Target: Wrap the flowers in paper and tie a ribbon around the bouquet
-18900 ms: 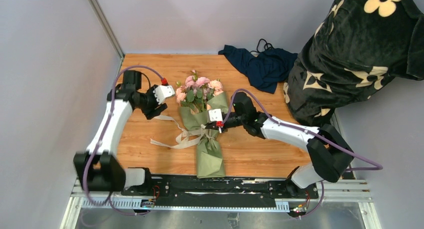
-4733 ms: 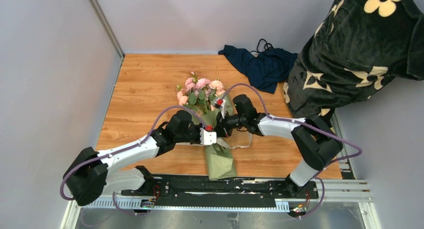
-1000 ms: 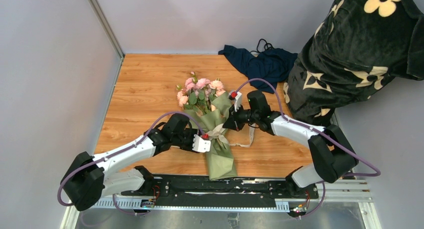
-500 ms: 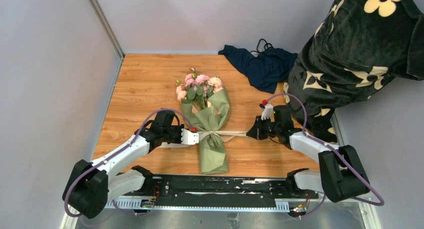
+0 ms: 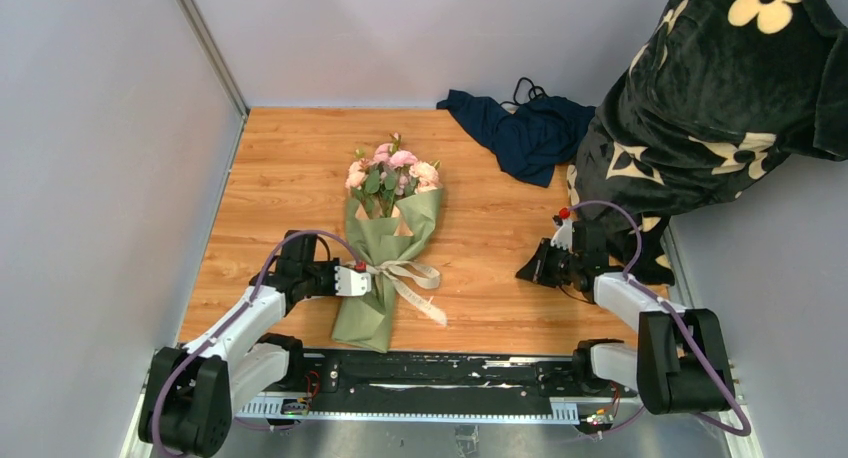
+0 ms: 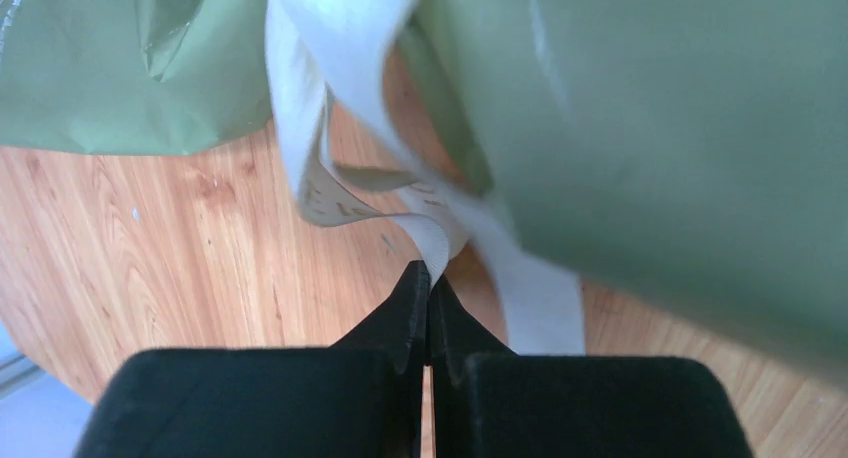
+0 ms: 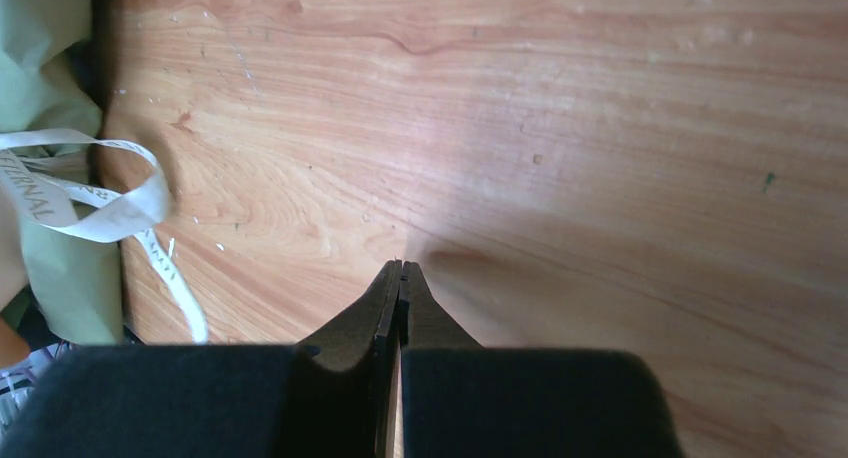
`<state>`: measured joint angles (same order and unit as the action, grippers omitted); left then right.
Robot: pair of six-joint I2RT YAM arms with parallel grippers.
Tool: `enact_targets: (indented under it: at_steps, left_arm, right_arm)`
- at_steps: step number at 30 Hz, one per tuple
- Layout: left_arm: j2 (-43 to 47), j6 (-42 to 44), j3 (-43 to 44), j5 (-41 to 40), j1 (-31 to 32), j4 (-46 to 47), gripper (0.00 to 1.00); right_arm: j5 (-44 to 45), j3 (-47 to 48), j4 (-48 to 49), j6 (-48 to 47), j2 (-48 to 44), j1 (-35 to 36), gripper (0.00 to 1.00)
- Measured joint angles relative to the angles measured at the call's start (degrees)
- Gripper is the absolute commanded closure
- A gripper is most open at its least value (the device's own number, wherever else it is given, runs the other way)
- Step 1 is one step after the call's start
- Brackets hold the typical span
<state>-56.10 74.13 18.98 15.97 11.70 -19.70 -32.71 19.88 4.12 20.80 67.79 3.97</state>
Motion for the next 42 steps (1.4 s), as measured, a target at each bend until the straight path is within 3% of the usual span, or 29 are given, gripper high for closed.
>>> enact_targets:
  at_steps: [5,6,8,9,10,11,14,16,22,25,30,32,35,36,42]
  left_arm:
    - [0.7,2.5,-0.1,-0.7,-1.9,-1.2,1.0]
    - [1.1,2.7,0.0,-0.3,-1.9,-2.0,1.0]
    - [1.5,2.6,0.2,0.5,-2.0,-3.1,1.0]
    - [1.5,2.6,0.3,0.8,-2.0,-3.5,1.0]
    - [1.5,2.4,0.4,1.0,-2.0,-3.7,1.0]
    - [1.5,2.2,0.5,1.2,-2.0,-4.0,1.0]
    - [1.5,2.0,0.6,1.7,-2.0,-4.2,1.0]
    - [1.5,1.8,0.7,1.8,-2.0,-4.3,1.0]
    - [1.9,1.8,2.0,1.9,-2.1,-4.3,1.0]
    - [1.9,1.9,2.0,2.0,-2.1,-4.4,1.0]
    - [2.0,1.9,2.0,2.0,-2.1,-4.4,1.0]
    - [2.3,1.7,2.0,2.0,-2.1,-4.4,1.0]
    - [2.4,1.0,2.0,1.9,-2.1,-4.2,1.0]
    - [2.4,0.9,2.0,1.8,-2.1,-4.1,1.0]
    - [2.0,1.3,1.9,-0.5,-3.2,-1.4,1.0]
  right_arm:
    - [1.1,-0.2,-1.8,-0.2,-0.5,-0.2,1.0]
    - [1.1,-0.2,-1.8,-0.5,-0.4,-0.2,0.96]
    - [0.9,0.2,-2.3,-1.6,-0.1,1.0,0.71]
    - [0.7,0.8,-2.5,-2.6,0.1,2.4,0.51]
    - [0.5,2.2,-3.0,-4.3,0.4,5.8,0.38]
    - [0.4,3.9,-3.0,-6.5,0.7,10.1,0.34]
    - [-0.8,10.0,2.0,-15.7,1.7,24.6,0.29]
    - [-2.4,13.1,7.4,-21.4,4.7,30.4,0.28]
    - [-8.5,29.2,8.5,-37.5,26.2,37.2,0.27]
    - [-9.3,33.2,6.3,-41.7,31.4,39.5,0.27]
    - [-7.2,35.8,5.2,-44.2,36.3,40.8,0.36]
    - [-6.6,35.2,5.6,-44.3,37.5,40.9,0.46]
    - [-6.8,34.2,7.4,-45.0,37.6,41.2,0.91]
    - [-6.8,34.0,7.3,-45.0,37.6,41.5,0.99]
    - [-4.5,31.1,5.3,-44.3,34.4,42.1,1.0]
